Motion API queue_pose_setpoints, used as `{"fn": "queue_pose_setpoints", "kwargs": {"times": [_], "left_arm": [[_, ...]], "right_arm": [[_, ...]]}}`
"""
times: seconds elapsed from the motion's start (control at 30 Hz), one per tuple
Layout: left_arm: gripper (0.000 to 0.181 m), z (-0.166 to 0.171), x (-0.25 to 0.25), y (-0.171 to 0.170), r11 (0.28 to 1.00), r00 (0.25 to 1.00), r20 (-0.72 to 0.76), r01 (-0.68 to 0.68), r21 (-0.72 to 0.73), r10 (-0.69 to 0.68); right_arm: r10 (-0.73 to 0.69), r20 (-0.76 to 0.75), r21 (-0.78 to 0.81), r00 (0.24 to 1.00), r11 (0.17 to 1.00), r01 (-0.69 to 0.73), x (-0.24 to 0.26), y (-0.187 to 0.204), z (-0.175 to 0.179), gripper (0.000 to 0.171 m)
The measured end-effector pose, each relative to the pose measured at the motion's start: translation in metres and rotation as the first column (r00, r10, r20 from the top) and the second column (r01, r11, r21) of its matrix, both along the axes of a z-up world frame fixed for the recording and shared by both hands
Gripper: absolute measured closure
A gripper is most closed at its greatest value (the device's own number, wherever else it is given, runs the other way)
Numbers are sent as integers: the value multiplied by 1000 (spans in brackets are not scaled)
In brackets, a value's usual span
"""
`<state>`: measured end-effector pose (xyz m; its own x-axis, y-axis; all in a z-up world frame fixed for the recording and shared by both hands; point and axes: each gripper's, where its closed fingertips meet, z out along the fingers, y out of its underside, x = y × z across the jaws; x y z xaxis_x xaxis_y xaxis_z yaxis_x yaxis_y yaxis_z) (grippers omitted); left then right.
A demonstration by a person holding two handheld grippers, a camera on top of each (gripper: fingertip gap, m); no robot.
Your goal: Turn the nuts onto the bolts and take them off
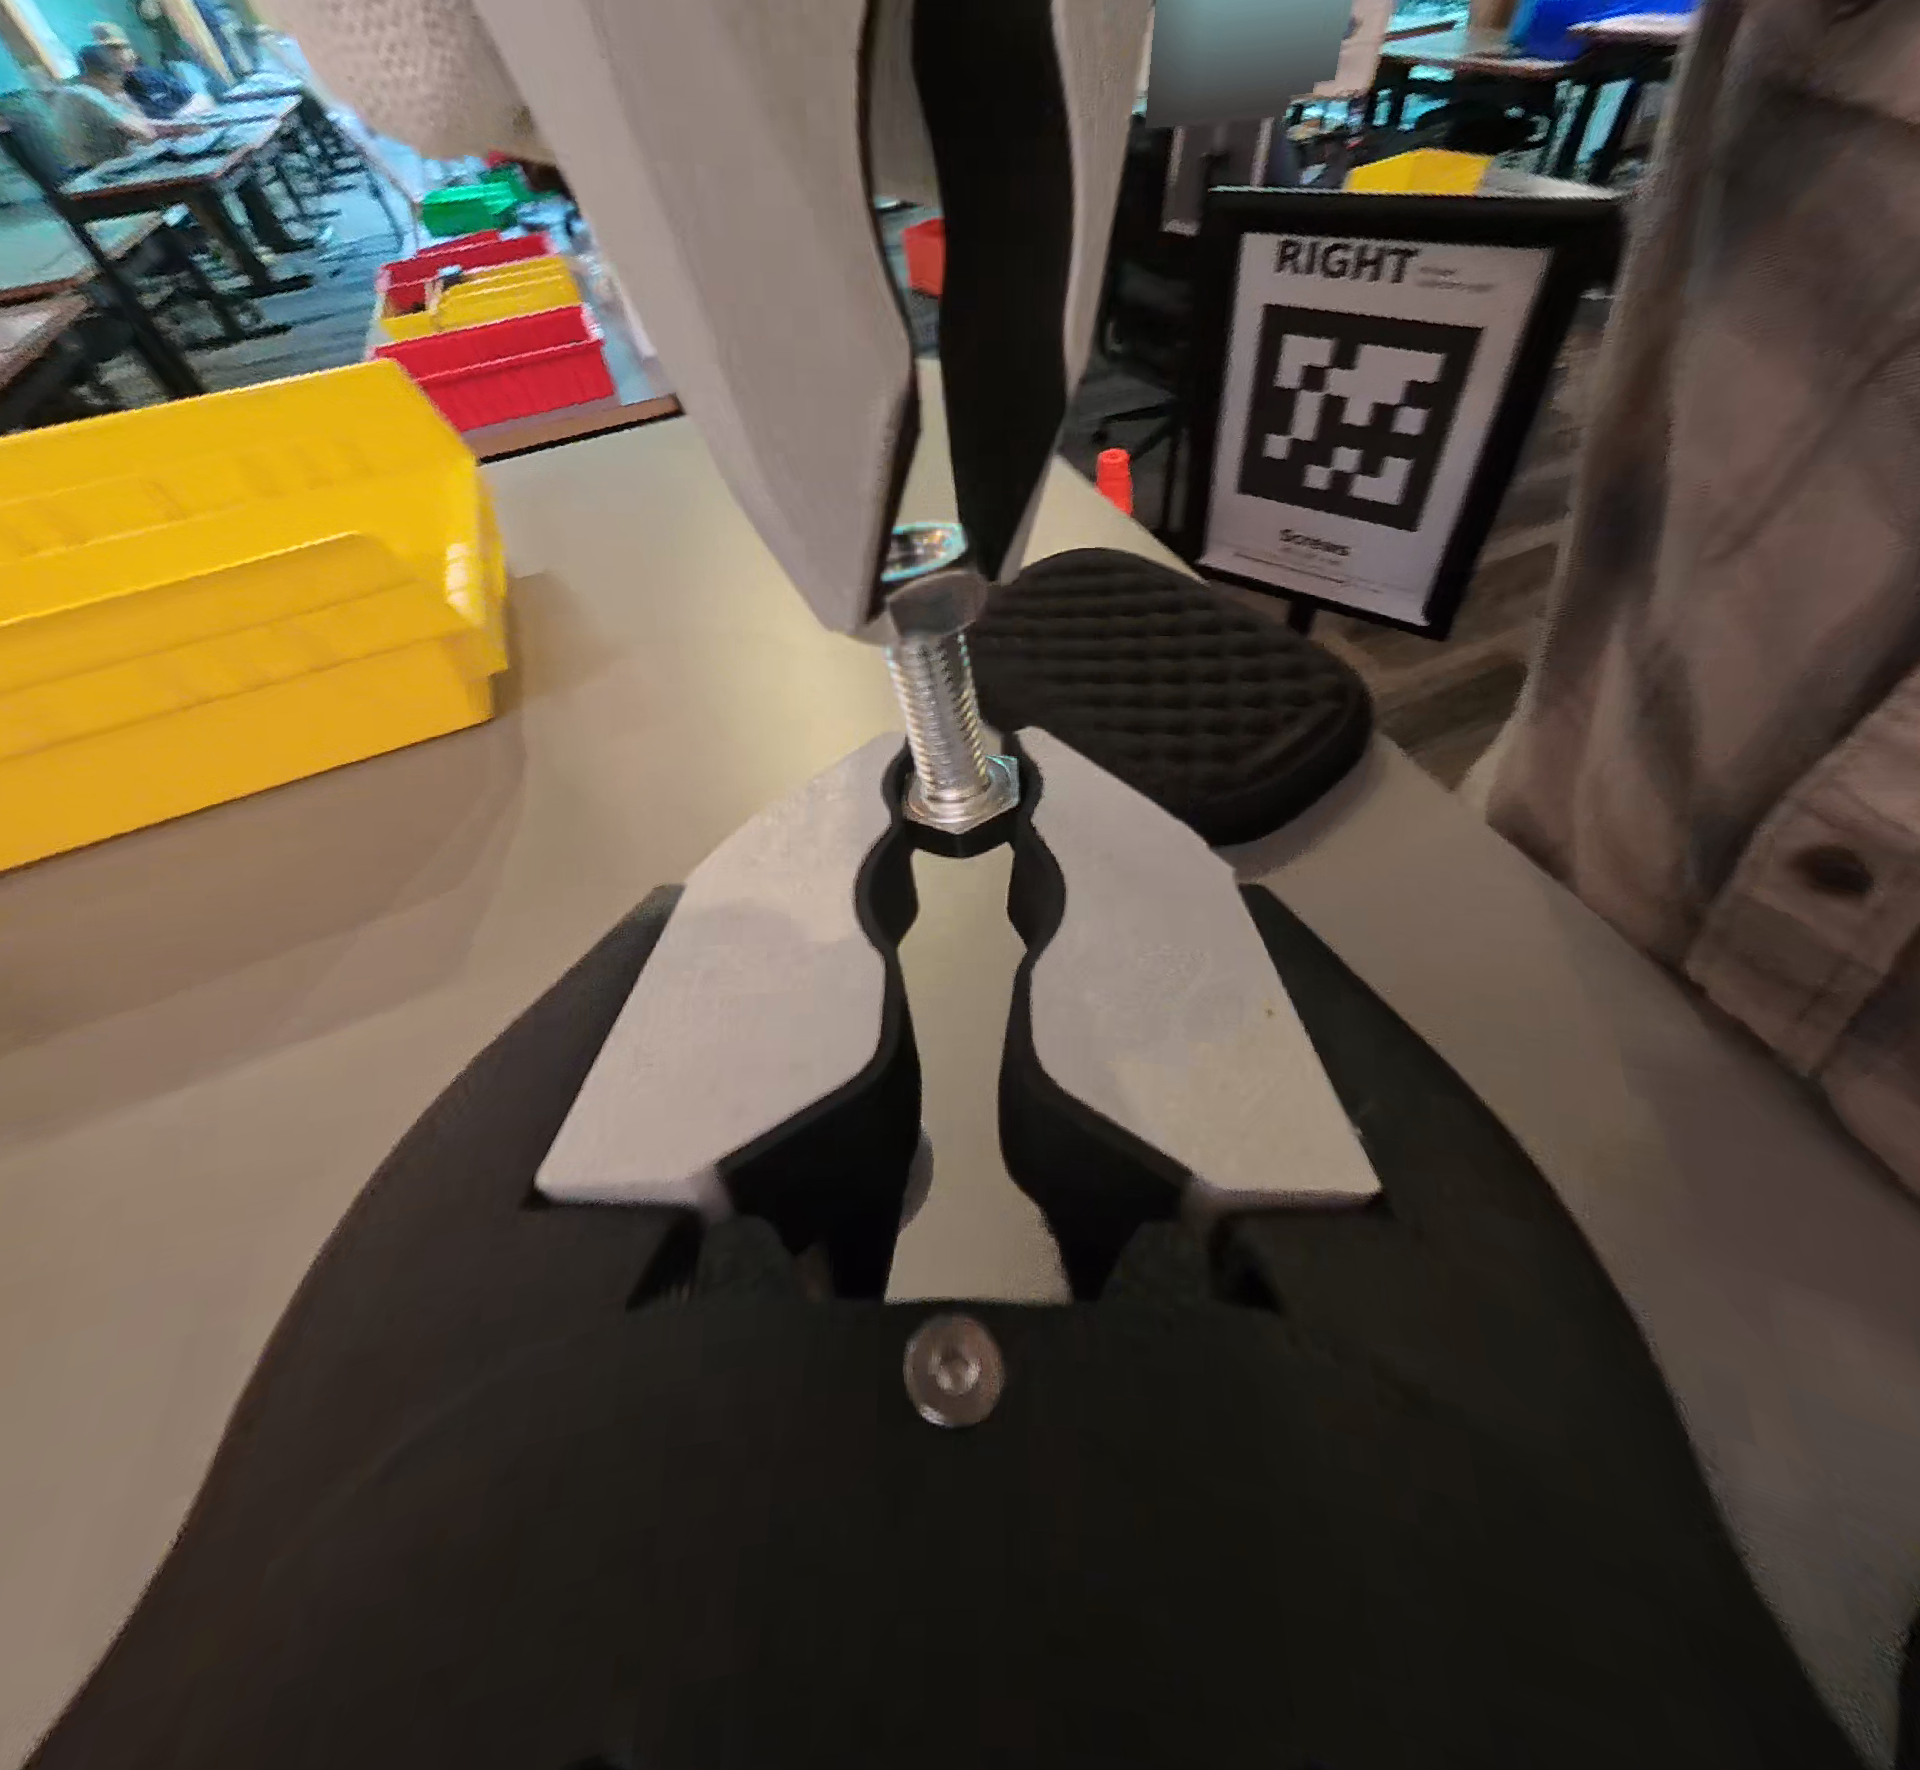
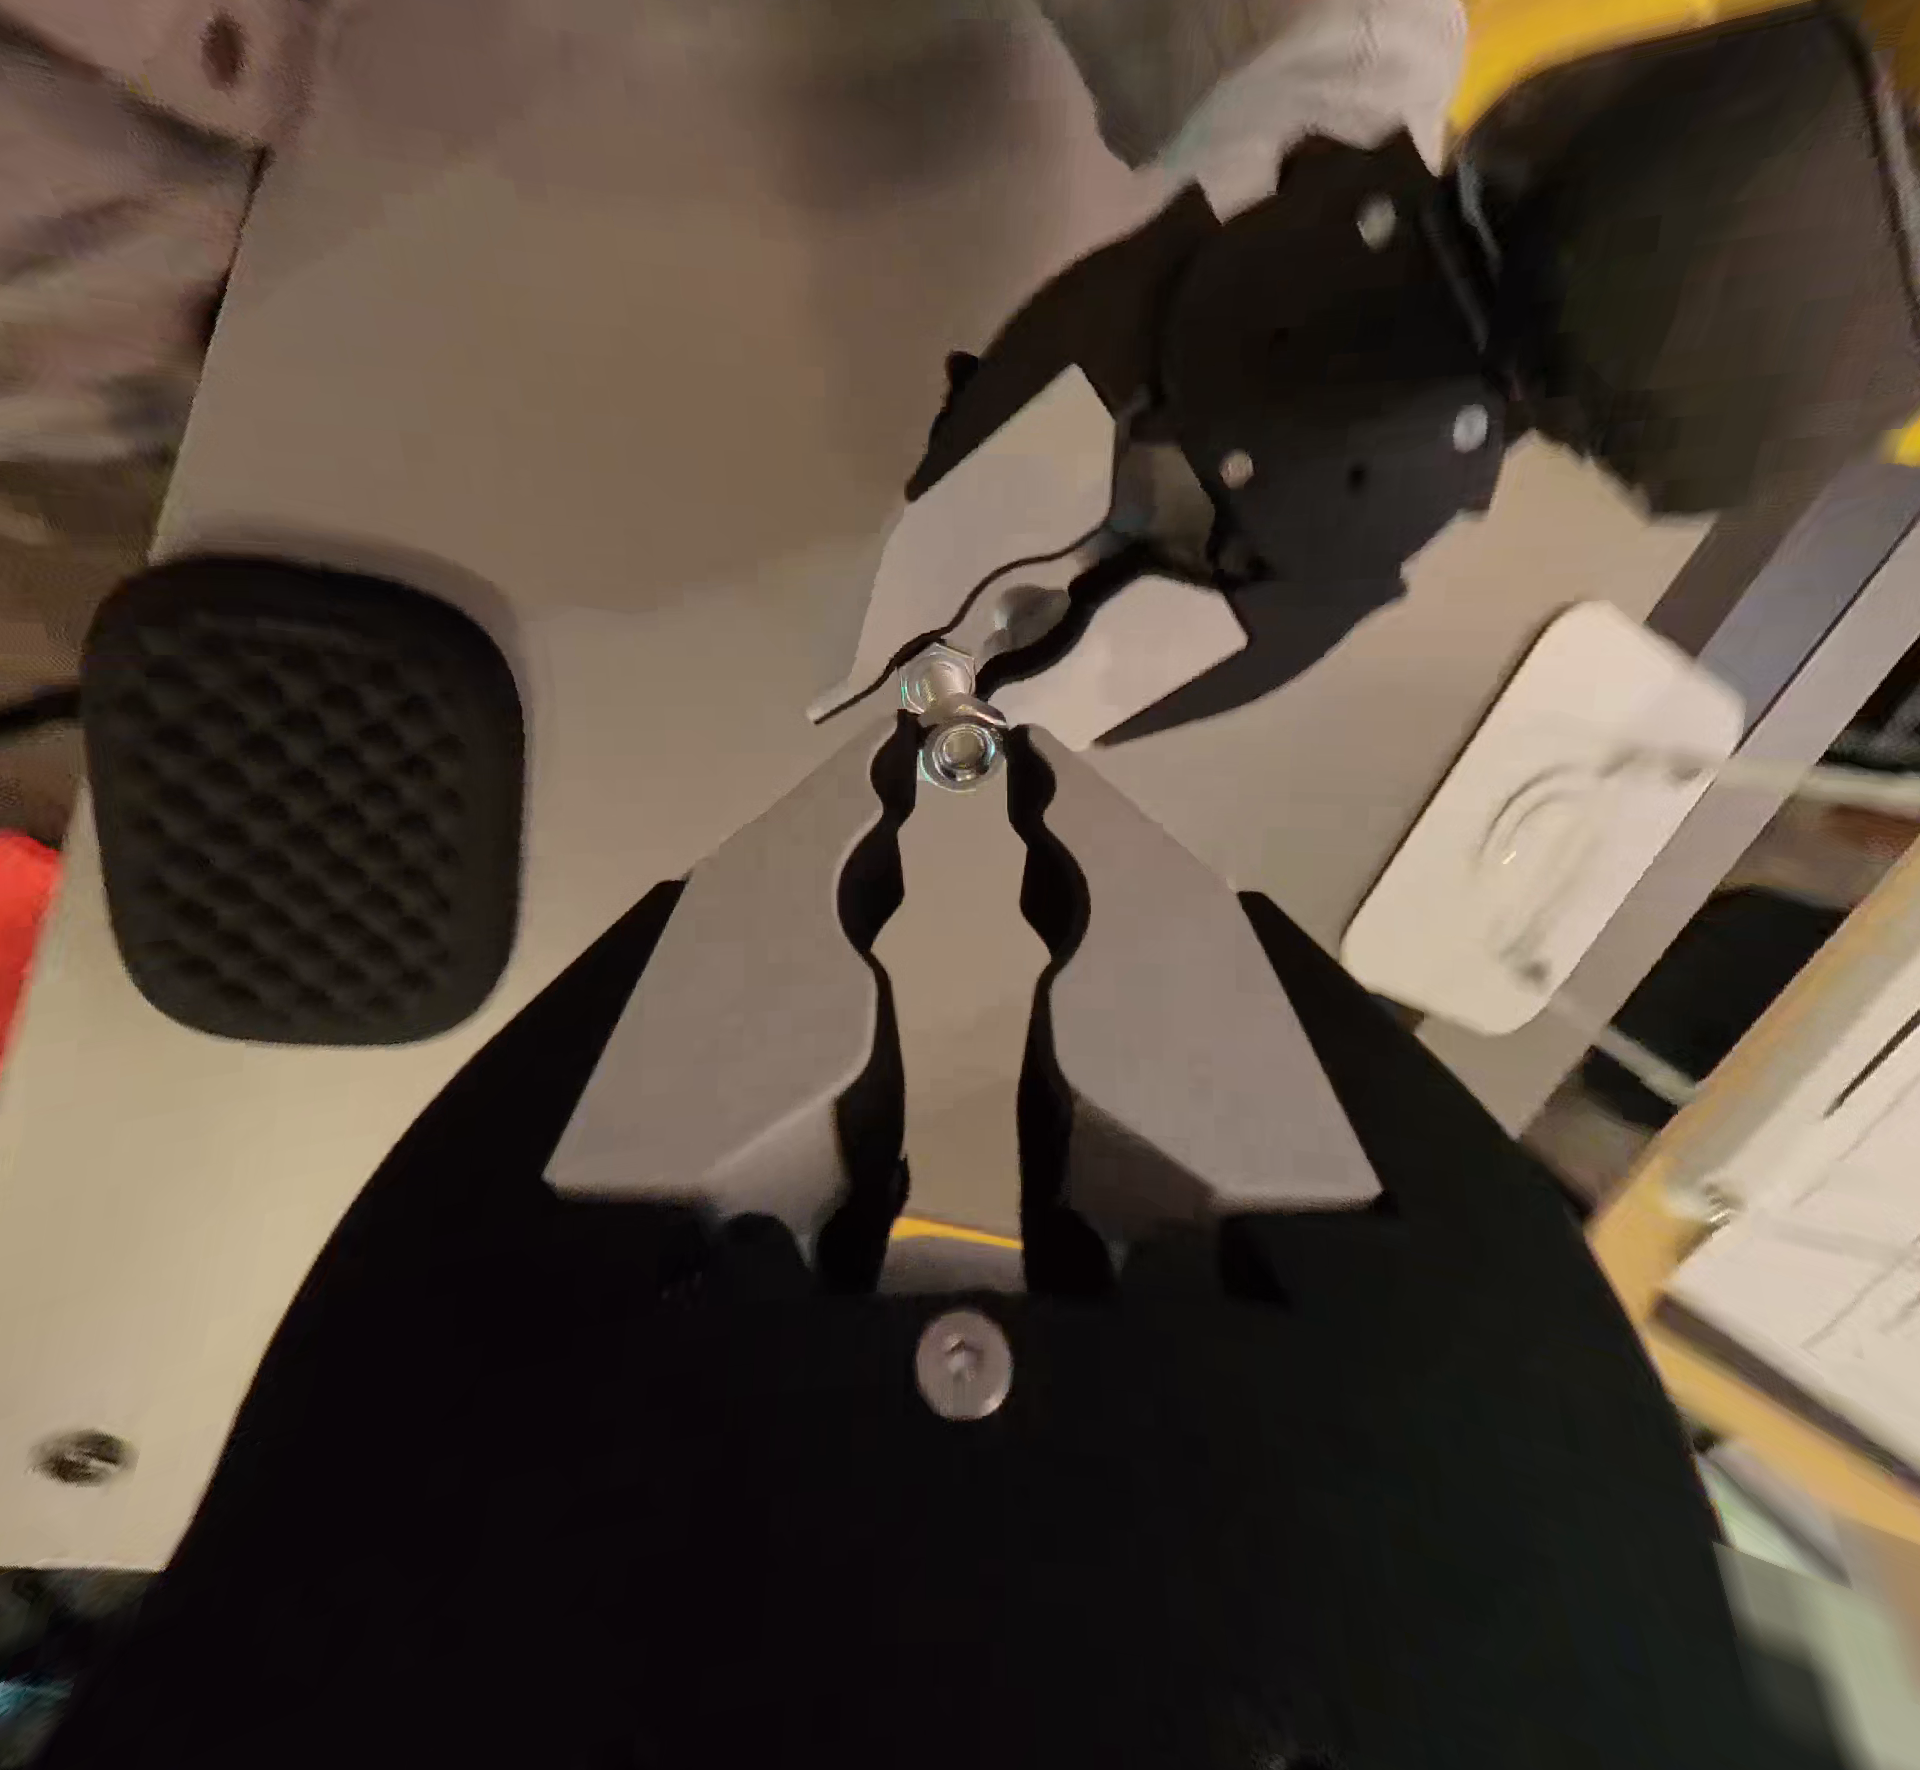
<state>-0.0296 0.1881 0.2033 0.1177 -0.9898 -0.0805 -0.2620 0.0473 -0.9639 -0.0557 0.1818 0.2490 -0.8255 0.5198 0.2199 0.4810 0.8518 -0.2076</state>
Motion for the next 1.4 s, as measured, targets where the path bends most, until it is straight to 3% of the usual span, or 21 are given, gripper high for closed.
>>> {"fn": "queue_pose_setpoints", "kwargs": {"times": [0.13,0.27,0.37,0.43,0.47,0.5,0.63,0.7,0.77,0.83,0.97,1.4], "left_arm": [[168,-4,-5,17,995,996,-7,-91,35,91],[167,-13,-8,33,980,982,-50,-177,87,182],[167,-22,-8,37,980,980,-57,-186,68,190],[168,-25,-9,37,982,982,-42,-181,49,184],[168,-23,-9,35,984,985,-30,-171,44,172],[168,-22,-11,35,985,985,-22,-168,38,169],[167,-16,-14,30,990,990,22,-138,17,137],[168,-15,-13,26,994,993,29,-112,10,112],[168,-15,-11,20,997,997,33,-72,-6,72],[167,-13,-9,14,999,998,45,-42,-15,42],[167,-8,-8,4,999,998,64,20,-33,-18],[167,-2,-6,-13,993,992,75,109,-48,-106]], "right_arm": [[-328,40,-106,944,938,330,-5,14,-4,156],[-588,124,-184,799,778,601,-5,27,-12,156],[-687,158,-223,709,675,704,-4,32,-20,155],[-690,125,-209,712,684,699,-5,36,-24,151],[-682,93,-182,725,705,686,-5,41,-23,130],[-659,66,-155,749,735,660,-4,44,-21,120],[-470,-43,-139,882,877,461,-11,43,-1,126],[-260,-123,-56,958,965,255,-13,38,7,137],[-86,-126,74,988,993,96,-10,37,8,137],[132,-142,162,981,981,-109,-10,26,8,137],[366,-97,262,925,907,-331,-6,10,6,138],[530,-4,331,848,801,-499,-7,-3,-1,149]]}}
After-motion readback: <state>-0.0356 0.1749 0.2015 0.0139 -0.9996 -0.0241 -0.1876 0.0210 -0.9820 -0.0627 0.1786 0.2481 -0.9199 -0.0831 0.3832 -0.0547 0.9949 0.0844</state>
